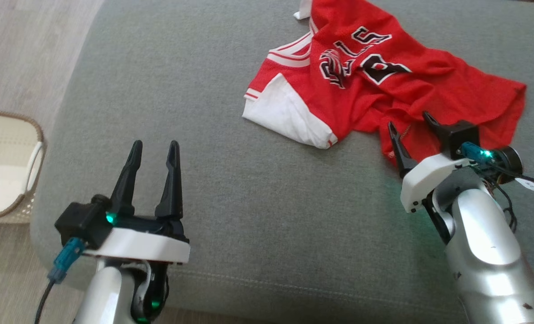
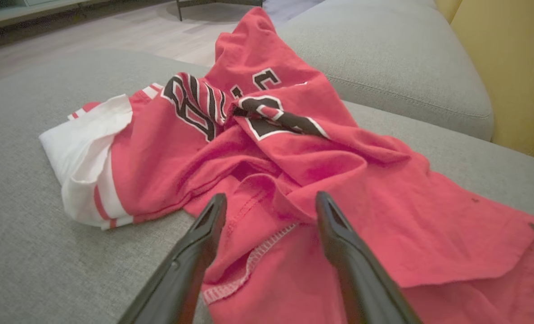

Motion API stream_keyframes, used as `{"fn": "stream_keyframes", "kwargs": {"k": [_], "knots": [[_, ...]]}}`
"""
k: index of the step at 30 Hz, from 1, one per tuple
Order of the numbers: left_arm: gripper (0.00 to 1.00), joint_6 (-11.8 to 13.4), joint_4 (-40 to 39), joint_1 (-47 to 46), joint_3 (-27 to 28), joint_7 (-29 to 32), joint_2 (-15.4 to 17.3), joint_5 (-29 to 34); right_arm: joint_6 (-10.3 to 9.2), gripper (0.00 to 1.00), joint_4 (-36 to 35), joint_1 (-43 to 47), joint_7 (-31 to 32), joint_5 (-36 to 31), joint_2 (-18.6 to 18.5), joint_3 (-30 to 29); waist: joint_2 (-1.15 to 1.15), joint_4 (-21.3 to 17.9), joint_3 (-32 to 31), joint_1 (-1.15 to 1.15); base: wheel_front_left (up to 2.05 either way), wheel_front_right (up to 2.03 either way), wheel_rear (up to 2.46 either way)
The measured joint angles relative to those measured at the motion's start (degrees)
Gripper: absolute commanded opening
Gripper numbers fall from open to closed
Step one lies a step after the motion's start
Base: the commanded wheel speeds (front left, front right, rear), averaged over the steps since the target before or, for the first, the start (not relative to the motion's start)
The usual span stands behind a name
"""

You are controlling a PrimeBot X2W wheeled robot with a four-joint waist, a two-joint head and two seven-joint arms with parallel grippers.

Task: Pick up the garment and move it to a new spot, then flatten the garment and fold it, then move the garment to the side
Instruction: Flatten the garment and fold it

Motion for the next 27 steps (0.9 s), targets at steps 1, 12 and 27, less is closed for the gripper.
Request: {"fn": "stream_keyframes", "kwargs": {"k": [1,12,27], "knots": [[1.00,0.00,0.00,0.00,-0.02,0.00,0.00,-0.03,0.00,1.00,0.38,-0.10,0.09,-0.49,0.00,-0.27,0.00,0.24,0.15,0.00,0.00,0.00,0.00],[1.00,0.00,0.01,-1.19,-0.81,0.00,-0.01,-0.60,0.00,1.00,3.20,-2.04,-1.32,-6.03,-0.02,-4.86,0.00,1.11,1.96,0.00,0.00,0.00,0.00],[1.00,0.01,0.30,-1.13,-0.16,0.00,-0.01,-0.42,0.00,0.00,-4.10,-1.93,-6.79,-1.74,0.01,-8.14,0.00,-2.39,-0.40,0.00,0.00,0.00,0.00]]}}
